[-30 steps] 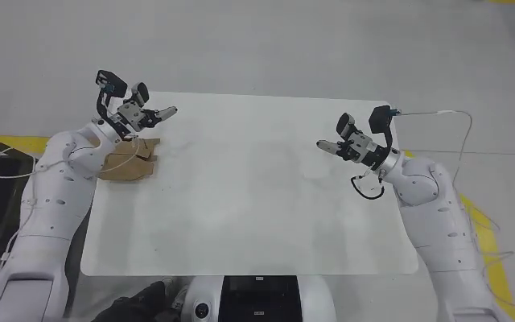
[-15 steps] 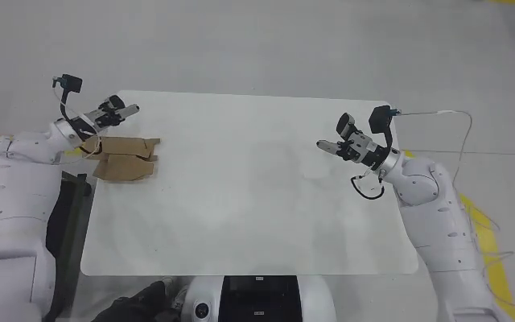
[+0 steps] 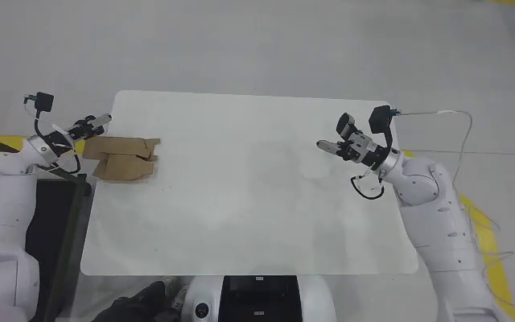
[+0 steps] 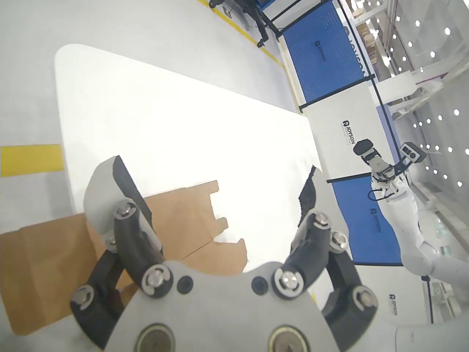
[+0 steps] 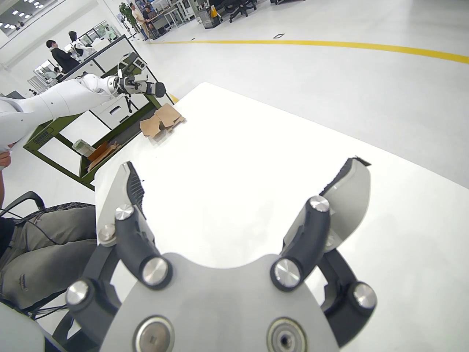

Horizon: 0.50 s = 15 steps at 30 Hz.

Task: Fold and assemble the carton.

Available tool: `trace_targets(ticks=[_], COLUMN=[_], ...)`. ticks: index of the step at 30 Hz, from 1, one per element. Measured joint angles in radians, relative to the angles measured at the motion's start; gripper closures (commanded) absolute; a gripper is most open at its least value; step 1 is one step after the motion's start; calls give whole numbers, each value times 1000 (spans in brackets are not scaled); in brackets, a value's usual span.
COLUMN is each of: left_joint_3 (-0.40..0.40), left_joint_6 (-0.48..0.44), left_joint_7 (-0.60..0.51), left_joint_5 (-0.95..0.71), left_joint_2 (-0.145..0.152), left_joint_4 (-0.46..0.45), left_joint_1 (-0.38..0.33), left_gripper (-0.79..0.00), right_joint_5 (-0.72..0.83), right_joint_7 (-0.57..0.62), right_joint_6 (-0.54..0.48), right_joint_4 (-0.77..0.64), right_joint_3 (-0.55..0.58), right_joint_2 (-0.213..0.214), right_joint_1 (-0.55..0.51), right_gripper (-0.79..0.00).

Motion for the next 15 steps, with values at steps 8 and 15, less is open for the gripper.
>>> trace_targets(ticks=[8,15], left_joint_3=[-12,-12], left_joint_6=[12,12], left_joint_7=[-12,-12], left_joint_5=[-50,-50], left_joint_2=[10,10], left_joint_4=[13,13], left_joint_1=[16,16], left_gripper=[-785,-785], right_joint_5=[0,0], right_joint_7=[0,0], right_joint_6=[0,0], right_joint_4=[0,0], right_joint_3=[0,0], right_joint_2=[0,0], right_joint_1=[0,0], right_gripper=[-785,-785])
